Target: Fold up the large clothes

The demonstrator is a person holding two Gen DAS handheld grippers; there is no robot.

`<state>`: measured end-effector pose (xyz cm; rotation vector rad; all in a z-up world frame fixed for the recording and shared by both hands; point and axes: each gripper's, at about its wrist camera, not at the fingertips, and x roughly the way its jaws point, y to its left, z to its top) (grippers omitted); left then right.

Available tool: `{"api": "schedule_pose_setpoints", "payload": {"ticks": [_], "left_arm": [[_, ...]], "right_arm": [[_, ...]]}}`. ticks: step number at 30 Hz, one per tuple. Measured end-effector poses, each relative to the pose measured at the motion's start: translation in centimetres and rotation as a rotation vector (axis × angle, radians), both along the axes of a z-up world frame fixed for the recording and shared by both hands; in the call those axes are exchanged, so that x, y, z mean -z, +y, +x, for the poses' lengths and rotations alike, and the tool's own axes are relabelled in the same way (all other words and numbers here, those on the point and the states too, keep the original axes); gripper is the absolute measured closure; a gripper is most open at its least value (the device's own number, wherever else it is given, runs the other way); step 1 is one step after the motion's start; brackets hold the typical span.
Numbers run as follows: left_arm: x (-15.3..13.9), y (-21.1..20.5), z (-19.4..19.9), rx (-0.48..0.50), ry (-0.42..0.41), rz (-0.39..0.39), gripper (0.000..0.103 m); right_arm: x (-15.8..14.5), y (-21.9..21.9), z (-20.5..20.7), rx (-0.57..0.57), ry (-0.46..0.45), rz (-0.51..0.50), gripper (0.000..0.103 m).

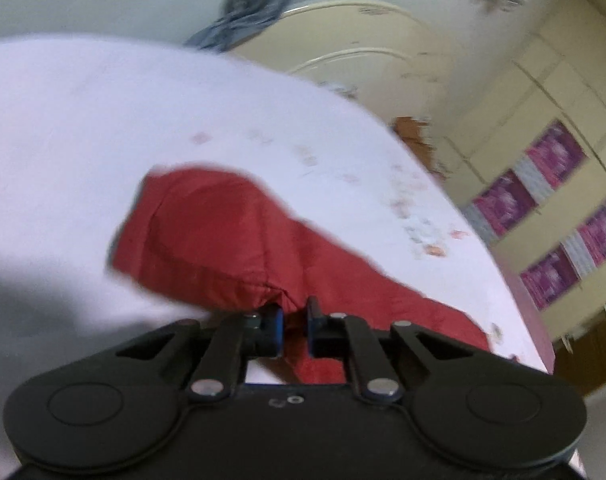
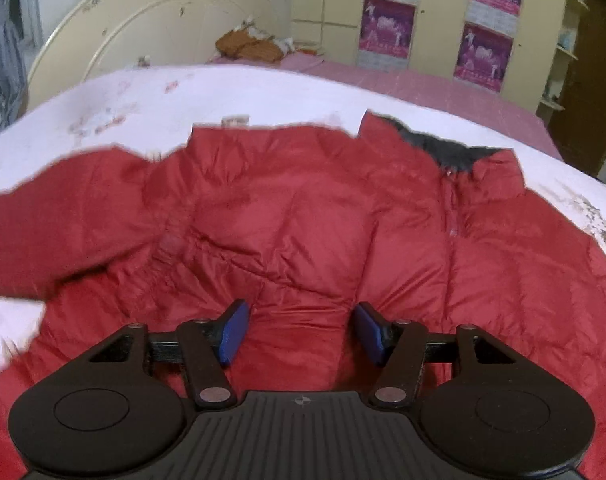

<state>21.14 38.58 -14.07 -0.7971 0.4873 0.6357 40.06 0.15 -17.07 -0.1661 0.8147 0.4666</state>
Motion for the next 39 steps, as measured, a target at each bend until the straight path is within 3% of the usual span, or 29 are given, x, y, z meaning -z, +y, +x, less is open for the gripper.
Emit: {"api": "schedule_pose_setpoints", "payload": {"ticks": [6,14,21,25,28,31,33,35,39], "left_arm": [[-4.5,-4.5,3.9,0.221,-0.050,0.140,0.093],[-7.1,-15.3,11.1,0.609,-0.112,0.213,0.093],[-4.6,-27.2,16.5,0.962,-0.076,0.266,0.093],[-1.6,-32.5,17.7,1.111,0.016,0.299,0.093],[0.7,-34.8,17.6,1.169,0.118,0.351,0.091],[1.5,-35.3,17.0,1.197,0.153,0.385,0.065],[0.8,-35.0,16.3,1.208,0.143,0.411,0.027],[-0.1,-34.9,15.0,1.194,0.117,0.455,0.022],[-1.9,-33.1,13.6,1.149,0.112,0.489,0.021]], "right_arm": [[-1.4,-1.4,-0.1,0.038,0.011,0.084,0.045],[-3.5,-5.8,-0.8,0.116,-0.004,0.121,0.045],[-3.9,-12.7,-1.7,0.262,-0.013,0.124,0.045],[-3.9,-16.2,-2.4,0.331,-0.007,0.127,0.045],[-4.0,-17.8,-2.9,0.360,-0.005,0.128,0.045],[-4.3,-18.7,-3.3,0.371,-0.002,0.159,0.045],[-4.6,-18.9,-3.4,0.369,-0.003,0.188,0.045],[-4.8,-18.4,-3.0,0.361,-0.005,0.203,0.045],[-5.6,-17.0,-2.7,0.310,-0.020,0.230,0.045]]}}
